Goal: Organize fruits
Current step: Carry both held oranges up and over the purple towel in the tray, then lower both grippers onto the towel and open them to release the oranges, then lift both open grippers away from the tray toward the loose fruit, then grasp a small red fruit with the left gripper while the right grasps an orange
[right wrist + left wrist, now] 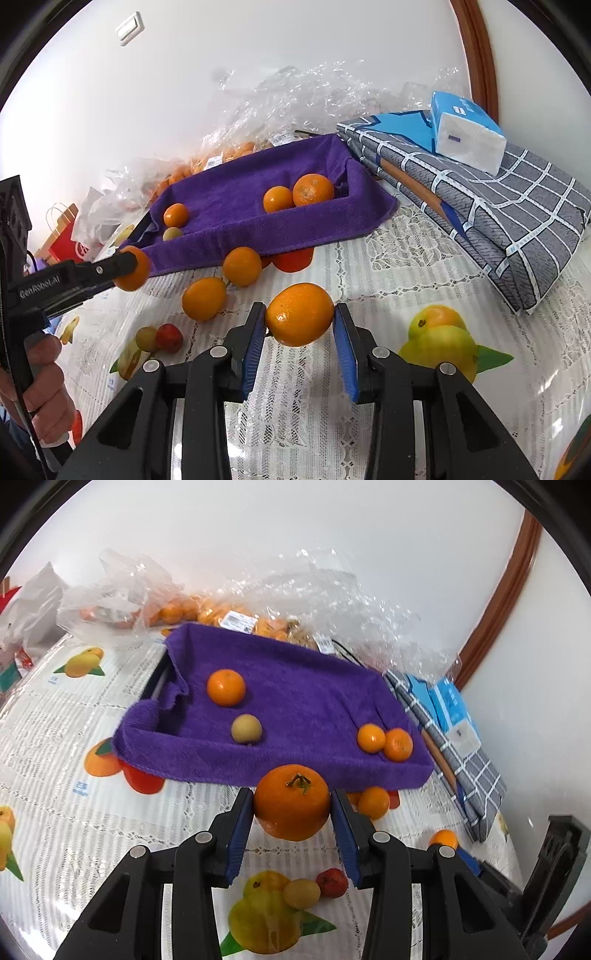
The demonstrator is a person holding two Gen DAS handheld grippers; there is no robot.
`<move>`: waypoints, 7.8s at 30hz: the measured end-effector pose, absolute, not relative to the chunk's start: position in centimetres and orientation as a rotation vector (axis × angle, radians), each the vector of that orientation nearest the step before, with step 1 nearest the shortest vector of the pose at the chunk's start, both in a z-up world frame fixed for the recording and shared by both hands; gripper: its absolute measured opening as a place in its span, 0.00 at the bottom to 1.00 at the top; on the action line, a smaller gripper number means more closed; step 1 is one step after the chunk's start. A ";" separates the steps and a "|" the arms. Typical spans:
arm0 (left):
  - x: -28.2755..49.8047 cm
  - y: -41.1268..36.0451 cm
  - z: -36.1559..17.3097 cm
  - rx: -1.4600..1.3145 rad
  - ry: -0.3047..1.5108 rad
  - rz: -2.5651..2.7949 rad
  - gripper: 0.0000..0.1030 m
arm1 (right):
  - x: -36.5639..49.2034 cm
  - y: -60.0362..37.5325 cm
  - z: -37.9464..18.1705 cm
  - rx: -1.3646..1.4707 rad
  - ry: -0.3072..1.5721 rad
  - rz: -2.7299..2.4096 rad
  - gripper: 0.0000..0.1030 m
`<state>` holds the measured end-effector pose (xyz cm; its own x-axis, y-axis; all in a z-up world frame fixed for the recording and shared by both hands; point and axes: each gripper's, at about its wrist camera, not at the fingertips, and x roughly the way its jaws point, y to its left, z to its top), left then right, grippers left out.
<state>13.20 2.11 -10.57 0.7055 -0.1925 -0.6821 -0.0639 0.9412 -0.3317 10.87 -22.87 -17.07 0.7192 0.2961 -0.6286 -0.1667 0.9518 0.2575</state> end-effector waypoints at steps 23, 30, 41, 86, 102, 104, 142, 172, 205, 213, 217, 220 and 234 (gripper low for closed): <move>17.1 8.0 -7.3 -0.317 0.690 -0.025 0.39 | 14.5 -18.9 -8.6 0.073 0.566 0.216 0.36; 20.7 8.9 -7.6 -0.262 0.642 -0.048 0.39 | 19.0 -16.6 -7.1 0.072 0.519 0.217 0.36; 21.2 8.1 -11.1 -0.211 0.655 -0.085 0.39 | 22.4 -15.2 -11.7 0.106 0.609 0.295 0.36; 22.8 7.2 -12.9 -0.205 0.730 -0.142 0.40 | 23.9 -12.7 -15.5 0.019 0.742 0.289 0.36; 22.8 7.2 -12.9 -0.204 0.730 -0.141 0.40 | 24.0 -12.1 -15.9 -0.024 0.754 0.265 0.36; 22.8 7.2 -12.9 -0.205 0.730 -0.140 0.40 | 24.0 -12.0 -15.9 -0.032 0.753 0.263 0.36; 20.4 7.6 -11.0 -0.257 0.554 -0.193 0.48 | 21.6 -16.7 -12.7 0.120 0.535 0.169 0.57; 20.4 7.6 -10.4 -0.267 0.580 -0.246 0.48 | 14.1 -19.2 -14.0 0.093 0.664 0.035 0.56; 13.5 4.1 -13.7 -0.263 0.892 -0.387 0.49 | 10.6 -22.2 -14.0 0.115 0.681 -0.035 0.53; 13.0 -0.7 -14.3 -0.177 0.926 -0.493 0.49 | 9.7 -22.5 -14.3 0.054 0.686 -0.044 0.53; 12.6 -1.7 -15.2 -0.142 0.938 -0.457 0.49 | 8.9 -22.6 -14.4 0.010 0.680 -0.040 0.53; 12.3 -2.0 -15.3 -0.132 0.919 -0.438 0.47 | 8.5 -22.6 -14.7 0.012 0.680 -0.024 0.53; 12.2 1.2 -14.4 -0.147 0.872 -0.355 0.23 | 11.2 -18.7 -16.3 0.046 0.726 0.101 0.53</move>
